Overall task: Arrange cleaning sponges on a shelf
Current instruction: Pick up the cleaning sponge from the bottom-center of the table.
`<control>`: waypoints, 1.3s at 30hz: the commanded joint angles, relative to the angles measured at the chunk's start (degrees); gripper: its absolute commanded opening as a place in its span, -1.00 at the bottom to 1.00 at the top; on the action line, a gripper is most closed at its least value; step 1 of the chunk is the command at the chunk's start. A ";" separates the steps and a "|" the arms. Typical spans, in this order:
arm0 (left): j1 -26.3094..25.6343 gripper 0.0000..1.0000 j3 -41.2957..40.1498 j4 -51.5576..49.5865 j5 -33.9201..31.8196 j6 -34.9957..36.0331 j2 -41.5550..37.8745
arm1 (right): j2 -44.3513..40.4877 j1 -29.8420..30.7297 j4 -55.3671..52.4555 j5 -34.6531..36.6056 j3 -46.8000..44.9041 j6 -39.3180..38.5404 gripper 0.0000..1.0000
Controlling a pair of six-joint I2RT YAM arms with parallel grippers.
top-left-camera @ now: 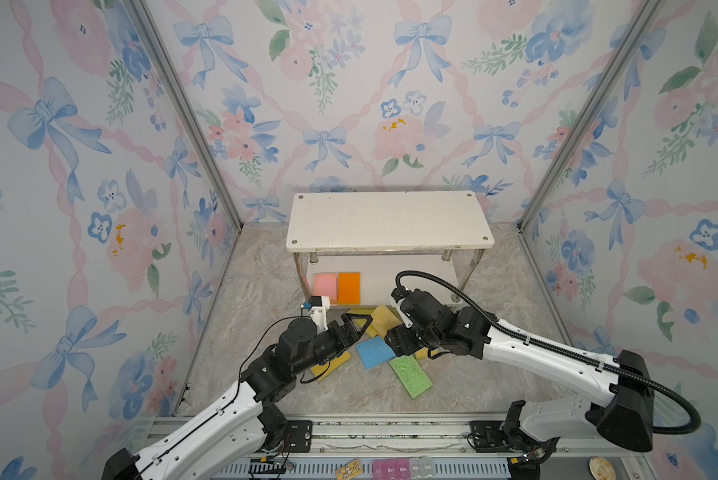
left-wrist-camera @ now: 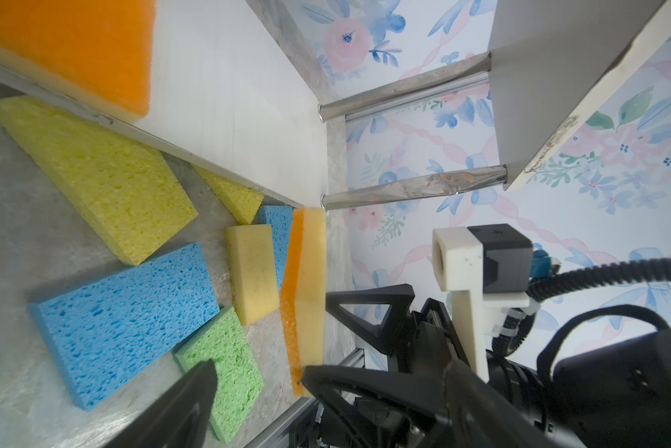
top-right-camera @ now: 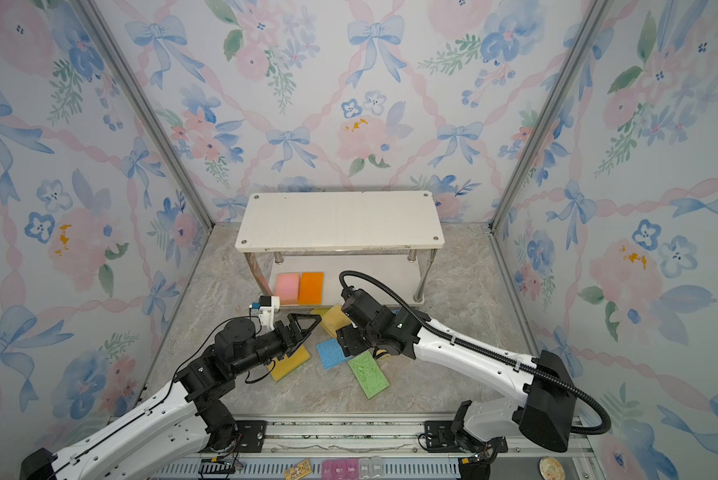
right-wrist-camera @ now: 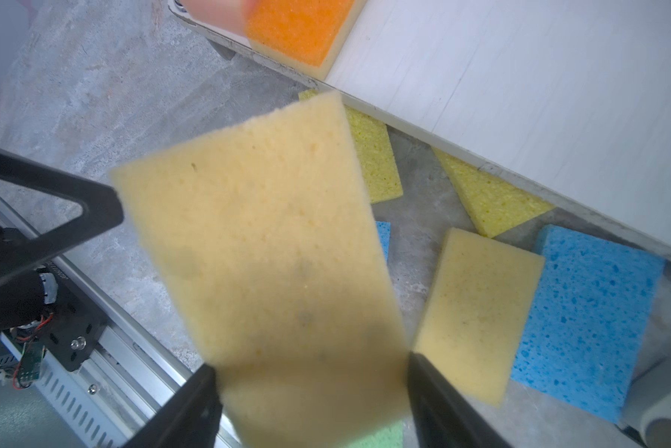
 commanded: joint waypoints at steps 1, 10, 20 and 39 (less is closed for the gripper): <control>-1.08 0.76 1.25 5.74 -0.76 0.42 2.62 | -2.05 -0.44 1.04 -1.10 2.03 2.37 0.50; -1.76 -0.10 4.09 8.30 -0.49 3.53 9.03 | -4.21 -0.29 0.80 -2.10 1.63 3.31 0.51; -1.75 -0.80 5.04 10.42 0.30 5.46 11.77 | -6.46 -0.31 0.07 -1.92 0.91 3.33 0.56; 19.19 -1.00 4.85 8.90 34.87 13.02 9.49 | -22.28 -16.11 15.41 -36.72 -12.70 17.76 0.68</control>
